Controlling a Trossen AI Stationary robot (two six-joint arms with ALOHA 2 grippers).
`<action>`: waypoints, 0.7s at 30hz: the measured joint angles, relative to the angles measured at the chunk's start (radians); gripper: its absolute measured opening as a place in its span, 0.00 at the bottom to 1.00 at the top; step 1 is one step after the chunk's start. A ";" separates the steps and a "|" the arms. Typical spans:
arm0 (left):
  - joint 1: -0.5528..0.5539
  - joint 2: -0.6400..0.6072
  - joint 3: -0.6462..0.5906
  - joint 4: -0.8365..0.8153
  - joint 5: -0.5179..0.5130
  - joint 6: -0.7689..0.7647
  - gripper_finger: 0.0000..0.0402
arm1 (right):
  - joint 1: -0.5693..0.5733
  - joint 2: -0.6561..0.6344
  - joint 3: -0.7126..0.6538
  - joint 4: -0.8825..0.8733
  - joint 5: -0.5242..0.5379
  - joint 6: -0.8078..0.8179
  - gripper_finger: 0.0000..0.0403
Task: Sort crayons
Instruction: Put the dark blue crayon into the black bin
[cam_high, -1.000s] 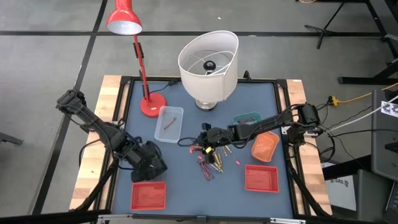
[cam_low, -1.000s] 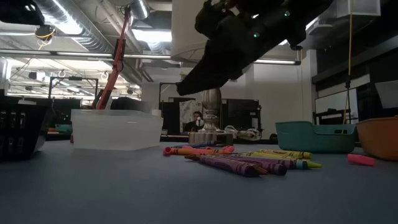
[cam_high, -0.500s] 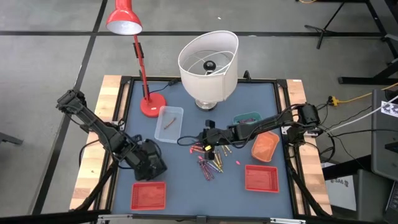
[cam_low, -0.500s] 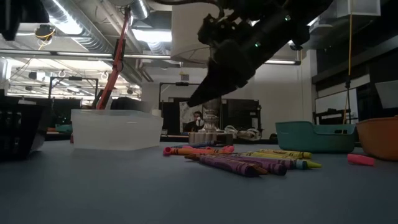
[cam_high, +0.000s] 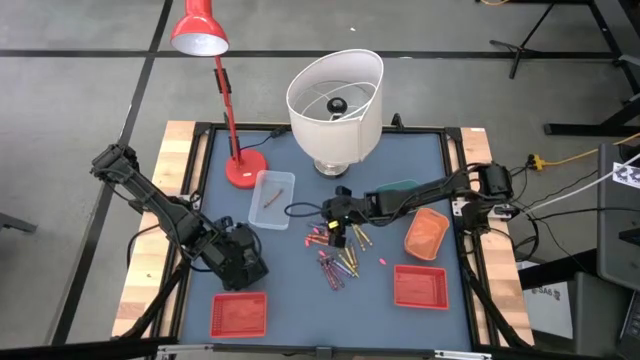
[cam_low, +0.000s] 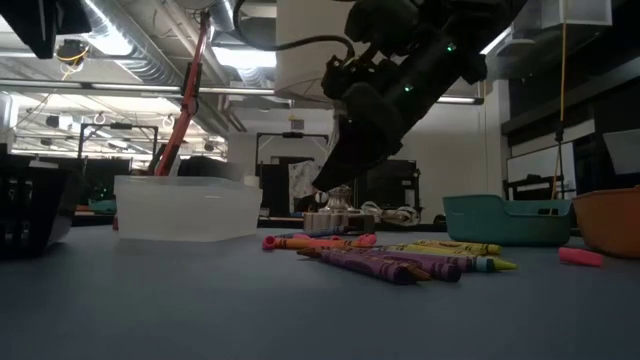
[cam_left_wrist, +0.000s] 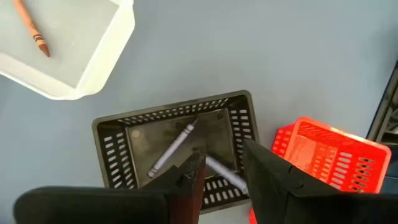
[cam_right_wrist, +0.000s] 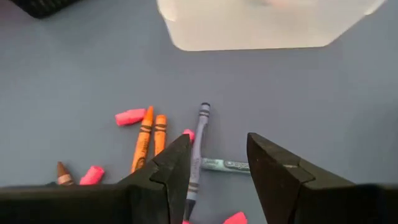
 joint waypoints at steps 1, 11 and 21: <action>0.000 0.000 0.000 0.002 0.000 0.000 0.23 | 0.001 0.000 0.000 -0.007 0.000 0.000 0.38; 0.000 0.000 0.000 0.002 0.000 0.001 0.23 | 0.001 0.000 -0.030 -0.006 -0.034 0.050 0.33; 0.000 0.000 0.000 0.002 0.000 0.001 0.23 | 0.001 0.000 -0.077 -0.004 -0.034 0.085 0.33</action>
